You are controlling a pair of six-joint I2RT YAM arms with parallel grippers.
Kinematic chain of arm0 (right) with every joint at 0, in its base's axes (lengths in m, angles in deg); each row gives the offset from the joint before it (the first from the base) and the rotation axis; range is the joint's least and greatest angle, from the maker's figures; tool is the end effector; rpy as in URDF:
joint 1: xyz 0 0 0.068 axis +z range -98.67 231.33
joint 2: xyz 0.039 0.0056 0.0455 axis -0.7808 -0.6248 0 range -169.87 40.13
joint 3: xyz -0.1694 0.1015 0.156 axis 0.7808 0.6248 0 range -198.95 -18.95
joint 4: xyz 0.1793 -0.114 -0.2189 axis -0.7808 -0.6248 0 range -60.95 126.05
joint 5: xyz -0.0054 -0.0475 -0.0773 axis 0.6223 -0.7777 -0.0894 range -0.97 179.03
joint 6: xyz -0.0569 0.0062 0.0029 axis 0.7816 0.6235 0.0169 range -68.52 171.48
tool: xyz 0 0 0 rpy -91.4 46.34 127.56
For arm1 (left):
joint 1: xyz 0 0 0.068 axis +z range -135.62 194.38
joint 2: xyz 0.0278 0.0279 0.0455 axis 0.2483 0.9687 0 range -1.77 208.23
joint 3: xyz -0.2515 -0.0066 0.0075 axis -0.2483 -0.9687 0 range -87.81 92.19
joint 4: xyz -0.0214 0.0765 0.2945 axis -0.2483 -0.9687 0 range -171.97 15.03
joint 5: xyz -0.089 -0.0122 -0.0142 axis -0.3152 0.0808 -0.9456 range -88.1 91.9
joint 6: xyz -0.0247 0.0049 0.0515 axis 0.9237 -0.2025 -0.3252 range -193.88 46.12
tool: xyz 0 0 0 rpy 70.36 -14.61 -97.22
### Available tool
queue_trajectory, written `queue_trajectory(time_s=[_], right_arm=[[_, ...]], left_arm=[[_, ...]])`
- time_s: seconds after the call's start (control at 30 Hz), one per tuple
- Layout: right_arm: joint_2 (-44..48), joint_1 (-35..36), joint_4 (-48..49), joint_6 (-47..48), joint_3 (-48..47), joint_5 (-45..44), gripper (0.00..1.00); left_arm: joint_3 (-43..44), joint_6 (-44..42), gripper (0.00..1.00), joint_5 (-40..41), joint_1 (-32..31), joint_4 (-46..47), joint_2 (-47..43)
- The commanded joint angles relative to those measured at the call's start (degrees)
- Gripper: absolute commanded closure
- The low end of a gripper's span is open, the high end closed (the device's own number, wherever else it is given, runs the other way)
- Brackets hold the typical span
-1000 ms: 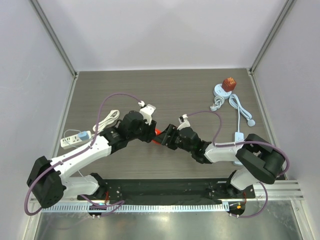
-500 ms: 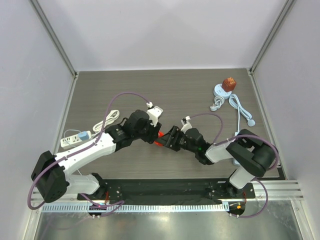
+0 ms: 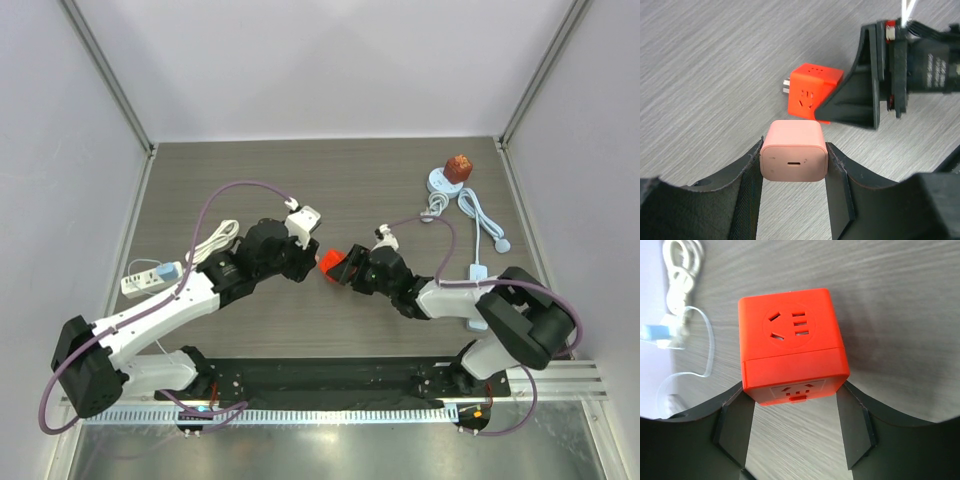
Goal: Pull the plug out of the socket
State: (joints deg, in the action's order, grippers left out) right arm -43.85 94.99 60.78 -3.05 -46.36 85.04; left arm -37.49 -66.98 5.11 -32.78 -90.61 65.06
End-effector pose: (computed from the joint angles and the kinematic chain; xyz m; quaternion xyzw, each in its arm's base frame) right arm 0.2206 0.2066 0.0840 0.0996 0.8679 0.3472 0.3410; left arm 0.2177 -0.2315 0.2499 0.2884 0.8261 -0.1978 0.4418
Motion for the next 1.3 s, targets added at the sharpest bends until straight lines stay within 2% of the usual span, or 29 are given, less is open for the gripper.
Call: queue_trajectory(time_s=[0.0, 0.03, 0.17, 0.23, 0.33, 0.47, 0.67, 0.83, 0.87, 1.03, 1.27], right_arm=[[-5.30, -4.18, 9.08, -4.07, 1.40, 10.38, 0.99], [-6.88, -6.20, 13.98, -5.06, 1.14, 15.63, 0.99], [-15.58, -10.25, 18.67, -7.35, -3.34, 25.40, 0.99], [-19.01, -11.57, 21.83, -9.27, -4.30, 27.45, 0.99], [-21.56, -13.60, 18.61, -8.50, -8.69, 27.81, 0.94], [-27.79, -15.88, 13.51, -7.44, -20.70, 28.95, 0.91], [-40.44, -19.22, 7.01, -7.27, -38.48, 31.94, 0.76], [-46.79, -21.59, 0.59, -5.86, -51.56, 32.29, 0.65], [-48.54, -21.86, -0.46, -5.60, -53.16, 32.38, 0.60], [-50.22, -22.65, -3.02, -5.94, -57.74, 31.59, 0.46], [-49.35, -22.56, 0.49, -8.14, -54.94, 30.27, 0.30]], left_arm=[[-0.14, -1.97, 1.00, 2.16, 0.31, 2.02, -2.31], [0.12, -2.23, 1.00, 2.51, 0.31, 1.49, -2.40], [0.48, -1.71, 1.00, 1.02, 0.40, 1.14, -3.36], [-0.14, -1.54, 1.00, 1.37, 0.40, 1.66, -3.90], [0.38, -1.71, 1.00, 0.58, 0.31, 1.58, -3.37], [1.00, -1.10, 1.00, -0.91, 0.49, 1.14, -2.75], [1.35, -0.39, 1.00, -2.32, 1.45, 1.05, -3.63], [1.00, 0.92, 1.00, -4.50, 3.65, 2.10, -4.43], [1.09, 1.19, 1.00, -5.48, 3.91, 2.19, -4.25], [1.09, 2.07, 1.00, -6.89, 4.88, 2.45, -3.55], [0.91, 4.18, 1.00, -9.62, 8.30, 3.51, -2.67]])
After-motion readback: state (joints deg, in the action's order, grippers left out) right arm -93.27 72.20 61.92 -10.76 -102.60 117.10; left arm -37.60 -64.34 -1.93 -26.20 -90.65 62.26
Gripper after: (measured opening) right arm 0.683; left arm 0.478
